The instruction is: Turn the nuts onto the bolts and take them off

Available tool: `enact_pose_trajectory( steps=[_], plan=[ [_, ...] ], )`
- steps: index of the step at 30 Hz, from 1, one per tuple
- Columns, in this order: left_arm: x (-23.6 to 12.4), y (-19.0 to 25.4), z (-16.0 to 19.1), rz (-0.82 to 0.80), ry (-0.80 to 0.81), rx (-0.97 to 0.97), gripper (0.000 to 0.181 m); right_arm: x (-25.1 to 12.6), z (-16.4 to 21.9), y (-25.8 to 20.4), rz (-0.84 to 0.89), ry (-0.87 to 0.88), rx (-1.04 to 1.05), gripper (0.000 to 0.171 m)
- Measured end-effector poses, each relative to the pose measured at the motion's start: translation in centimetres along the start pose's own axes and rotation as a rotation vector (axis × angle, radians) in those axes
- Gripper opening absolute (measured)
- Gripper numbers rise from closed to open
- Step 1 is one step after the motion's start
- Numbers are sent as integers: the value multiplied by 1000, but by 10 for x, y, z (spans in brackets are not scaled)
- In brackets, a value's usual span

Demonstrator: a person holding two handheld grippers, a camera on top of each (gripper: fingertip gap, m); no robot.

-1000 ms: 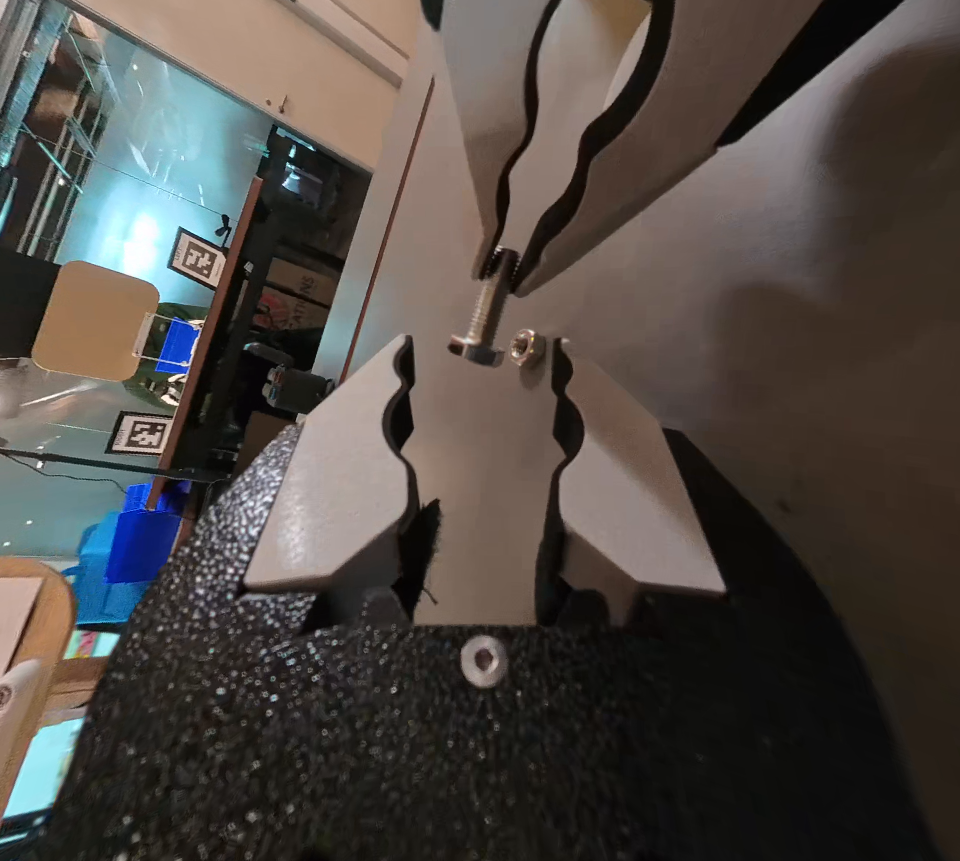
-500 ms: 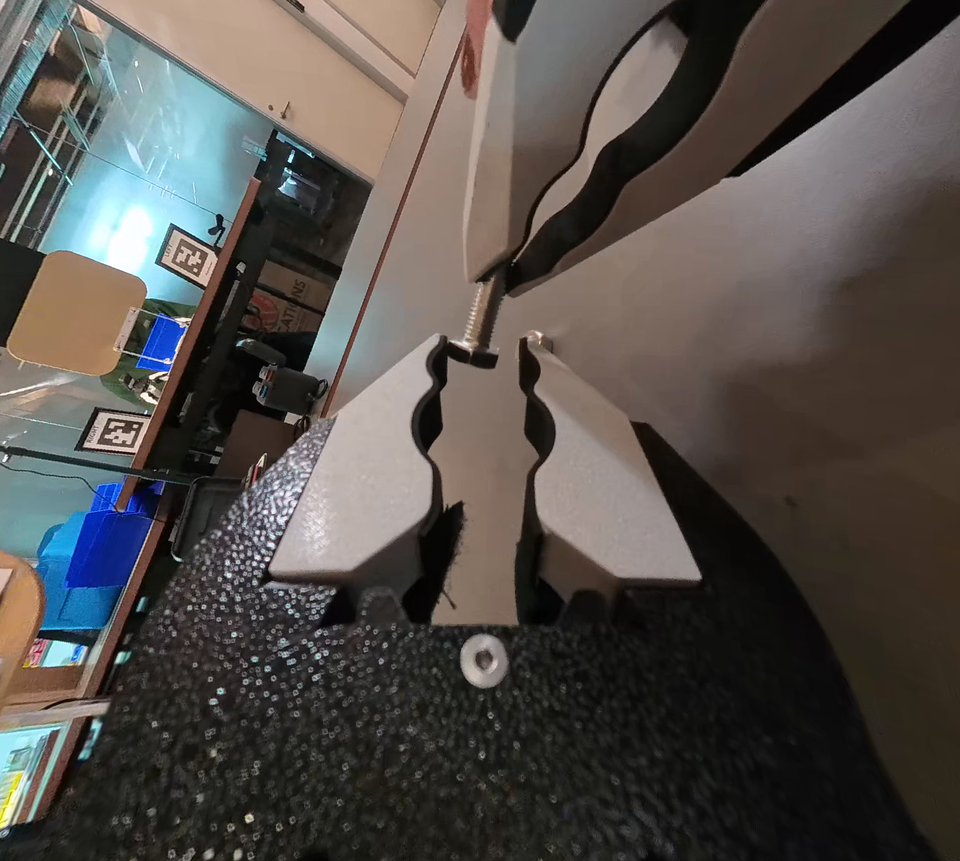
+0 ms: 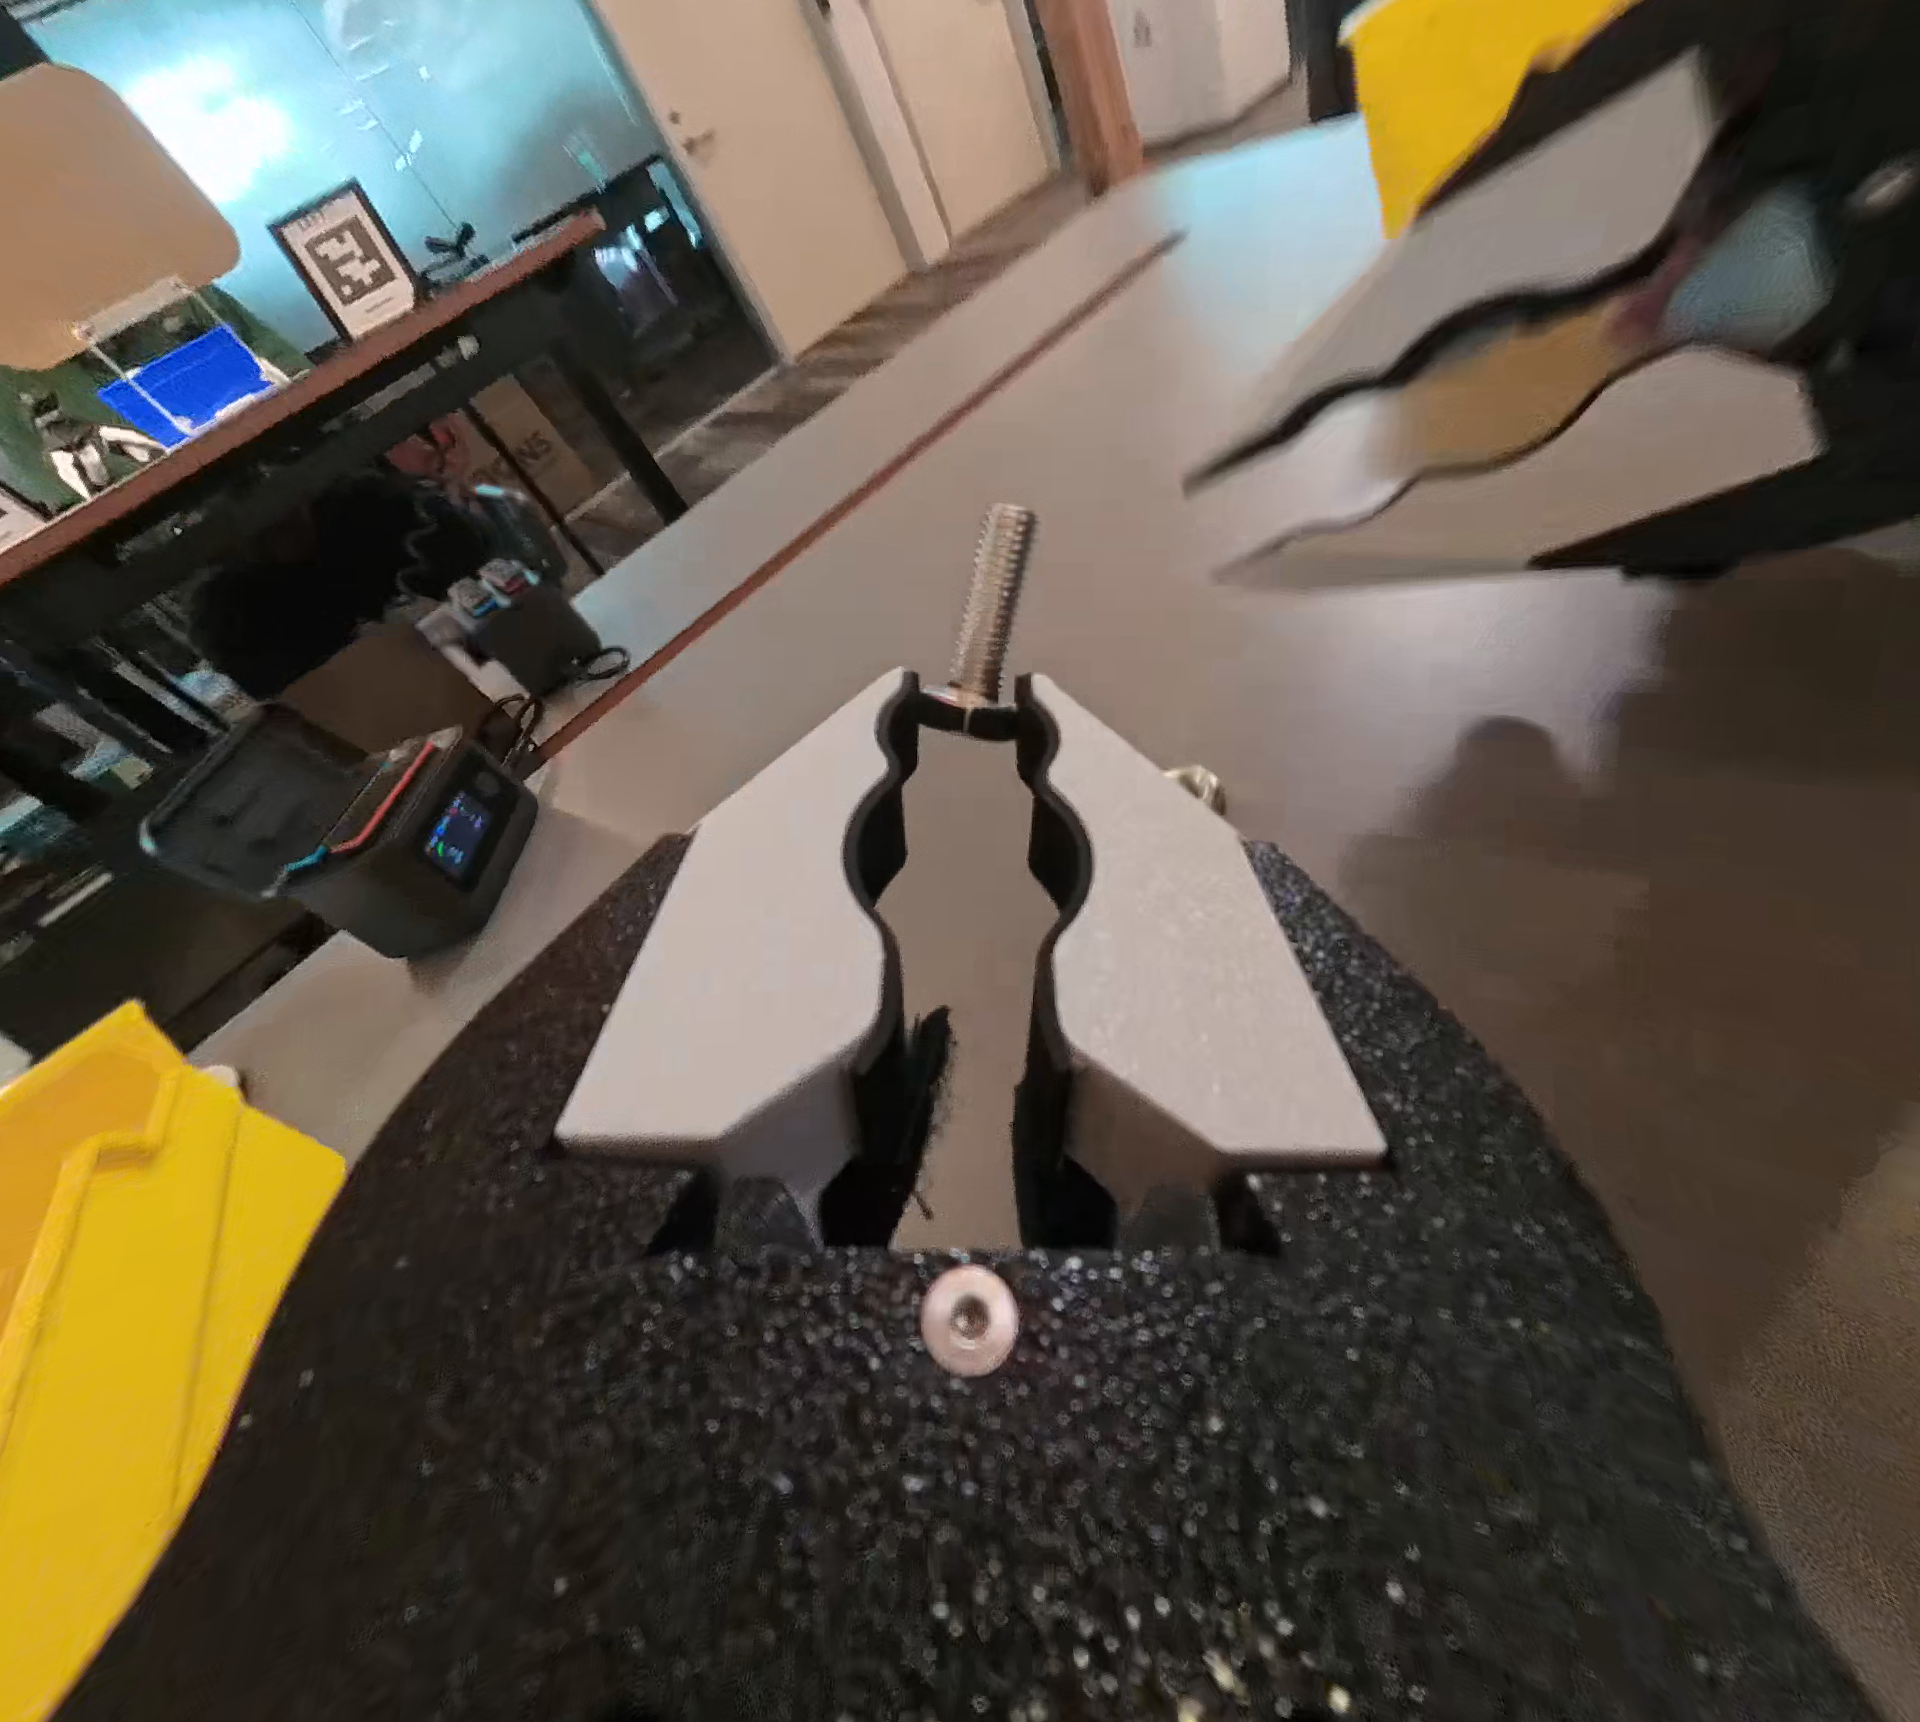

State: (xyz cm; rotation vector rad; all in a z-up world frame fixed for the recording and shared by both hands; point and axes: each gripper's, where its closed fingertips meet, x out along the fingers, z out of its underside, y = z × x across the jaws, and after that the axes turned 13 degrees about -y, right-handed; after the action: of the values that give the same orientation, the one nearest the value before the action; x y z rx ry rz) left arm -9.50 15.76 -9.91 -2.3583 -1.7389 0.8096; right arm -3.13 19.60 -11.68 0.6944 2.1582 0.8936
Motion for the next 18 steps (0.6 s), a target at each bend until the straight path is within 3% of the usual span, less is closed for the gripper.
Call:
enact_pose_trajectory(
  steps=[2,7,14,18],
  plan=[
    [-8,1,-11,33,88,-35,16,7,3,-22,-244,4,240,22],
    [-18,22,-33,278,249,-239,16,1,-14,-48,-641,3,520,34],
    [-26,31,-43,484,346,-392,15,22,1,-71,-701,-179,462,35],
    [-31,29,-48,563,395,-465,15,27,1,-68,-660,-199,474,17]
  ],
)
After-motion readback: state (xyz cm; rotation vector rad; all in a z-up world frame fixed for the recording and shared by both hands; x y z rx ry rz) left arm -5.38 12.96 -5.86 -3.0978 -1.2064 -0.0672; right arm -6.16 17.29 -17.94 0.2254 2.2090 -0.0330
